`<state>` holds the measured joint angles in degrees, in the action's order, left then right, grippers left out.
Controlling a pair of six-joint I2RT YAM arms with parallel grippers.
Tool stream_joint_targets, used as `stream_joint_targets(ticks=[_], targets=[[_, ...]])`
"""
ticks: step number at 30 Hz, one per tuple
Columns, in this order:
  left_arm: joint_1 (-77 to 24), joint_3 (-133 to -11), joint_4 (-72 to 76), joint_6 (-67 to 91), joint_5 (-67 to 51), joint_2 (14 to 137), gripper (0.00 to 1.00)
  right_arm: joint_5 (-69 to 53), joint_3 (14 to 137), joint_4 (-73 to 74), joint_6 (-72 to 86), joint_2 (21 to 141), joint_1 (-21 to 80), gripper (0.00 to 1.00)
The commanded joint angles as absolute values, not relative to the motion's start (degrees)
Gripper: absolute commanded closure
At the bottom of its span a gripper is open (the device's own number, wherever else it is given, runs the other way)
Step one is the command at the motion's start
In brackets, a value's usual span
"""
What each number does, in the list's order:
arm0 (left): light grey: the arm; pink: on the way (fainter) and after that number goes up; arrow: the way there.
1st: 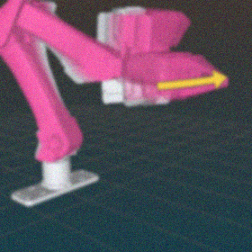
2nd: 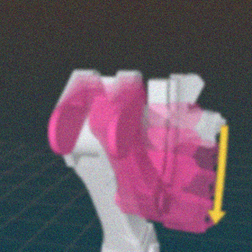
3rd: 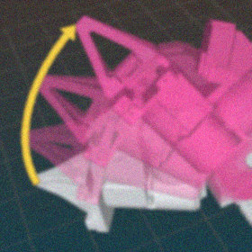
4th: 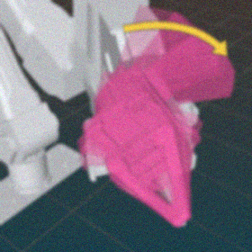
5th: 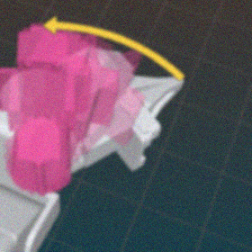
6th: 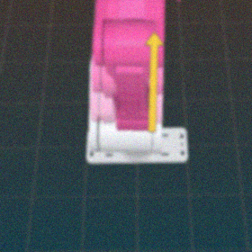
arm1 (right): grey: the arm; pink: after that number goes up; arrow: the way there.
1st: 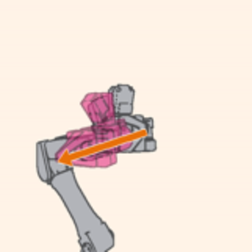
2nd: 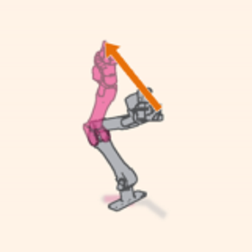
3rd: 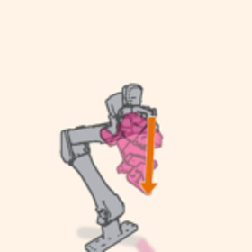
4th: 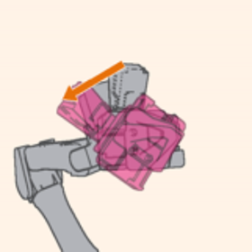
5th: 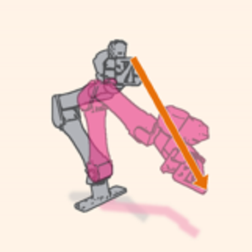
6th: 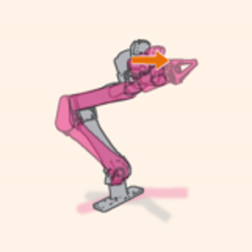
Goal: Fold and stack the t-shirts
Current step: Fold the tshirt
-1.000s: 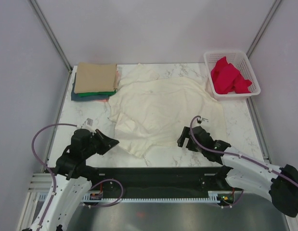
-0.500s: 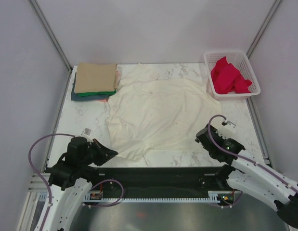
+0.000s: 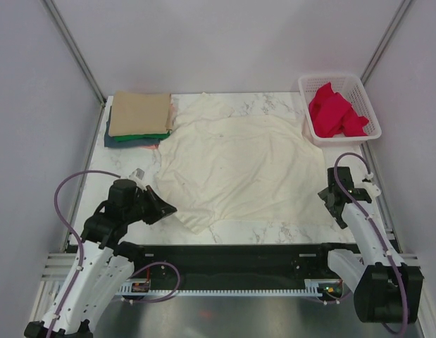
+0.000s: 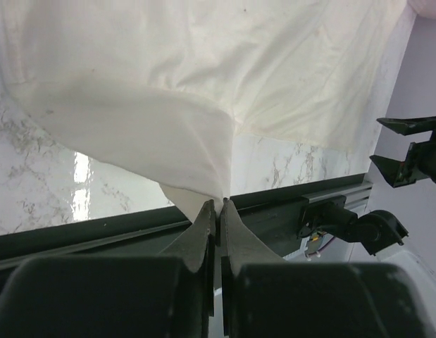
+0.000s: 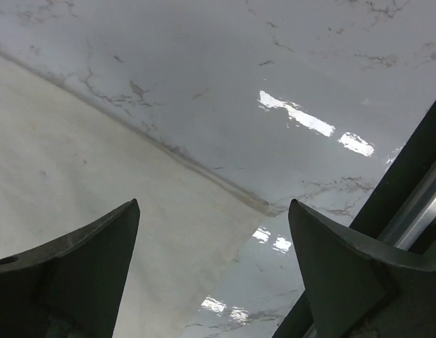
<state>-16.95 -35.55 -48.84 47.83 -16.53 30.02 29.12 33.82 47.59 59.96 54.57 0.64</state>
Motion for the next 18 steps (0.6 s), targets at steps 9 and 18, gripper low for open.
stream_joint_targets(ticks=[9,18], targets=[[-17.0,-32.7,-38.9,44.2,-21.4,30.3,0.98,15.2,24.7,38.5,58.5,55.4,-4.5,0.33],[-17.0,-32.7,-38.6,43.9,-21.7,30.2,0.98,16.6,23.0,36.5,58.1,54.1,-4.2,0.92]])
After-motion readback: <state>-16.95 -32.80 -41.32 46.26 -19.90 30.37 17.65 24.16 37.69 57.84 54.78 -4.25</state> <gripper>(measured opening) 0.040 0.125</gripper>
